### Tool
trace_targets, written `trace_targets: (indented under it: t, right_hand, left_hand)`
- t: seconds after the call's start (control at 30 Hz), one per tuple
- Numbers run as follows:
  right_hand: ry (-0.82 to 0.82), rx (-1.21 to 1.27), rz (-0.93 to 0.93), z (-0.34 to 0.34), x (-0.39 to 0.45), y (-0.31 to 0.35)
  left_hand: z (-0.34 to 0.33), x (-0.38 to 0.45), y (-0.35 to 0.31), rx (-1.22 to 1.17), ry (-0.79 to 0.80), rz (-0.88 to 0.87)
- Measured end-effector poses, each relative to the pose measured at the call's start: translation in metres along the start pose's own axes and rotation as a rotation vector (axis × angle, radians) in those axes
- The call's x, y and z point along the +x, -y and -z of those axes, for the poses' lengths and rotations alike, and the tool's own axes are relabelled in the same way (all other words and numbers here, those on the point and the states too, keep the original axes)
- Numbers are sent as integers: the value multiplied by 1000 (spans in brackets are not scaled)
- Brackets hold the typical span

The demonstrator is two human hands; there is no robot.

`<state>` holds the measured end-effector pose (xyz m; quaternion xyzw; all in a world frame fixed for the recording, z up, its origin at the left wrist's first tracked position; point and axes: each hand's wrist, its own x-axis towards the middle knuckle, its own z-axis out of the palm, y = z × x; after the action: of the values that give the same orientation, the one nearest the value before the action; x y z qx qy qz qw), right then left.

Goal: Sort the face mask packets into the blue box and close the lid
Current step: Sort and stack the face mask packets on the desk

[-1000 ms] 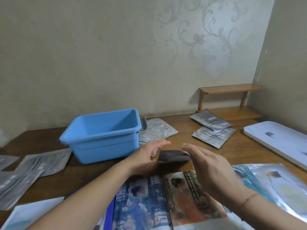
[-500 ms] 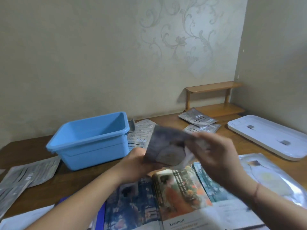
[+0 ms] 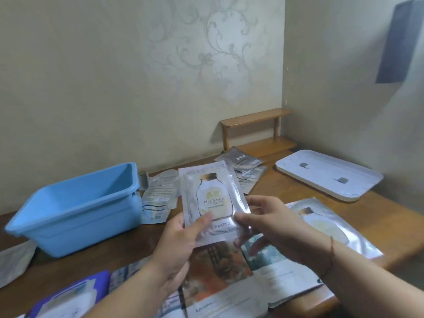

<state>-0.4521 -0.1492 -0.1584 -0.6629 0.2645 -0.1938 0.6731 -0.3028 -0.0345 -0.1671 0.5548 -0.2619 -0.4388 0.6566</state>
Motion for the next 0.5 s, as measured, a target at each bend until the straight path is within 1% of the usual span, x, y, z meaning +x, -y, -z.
trace_targets:
  t: [0.07,0.13,0.17,0.23,0.3,0.37,0.43,0.5]
  right_hand:
    - [-15,-5,29,19,-18,-5]
    - [-76,-5,26,47,-36,-11]
    - [-131,-1,23,62,-44,-14]
    - [-294,0,6,94,-61,-21]
    - [-460,-32,-5,123,-74,-30]
    - [-574,-78,-26,146,-84,-39]
    - [-610,-165,-52,162,-88,-47]
    - [-588,-306,-89,170,-87,-58]
  left_hand:
    - [-8,20,0,6,2,-8]
    - [-25,50,0,-33,-47,-27]
    - [-37,65,1,-26,-62,-31]
    - [-71,90,6,74,-21,-34]
    - [-104,111,16,305,54,-51]
    - [-130,128,28,644,114,-103]
    - [-143,138,39,935,126,-166]
    - [-147,141,47,1103,138,-219]
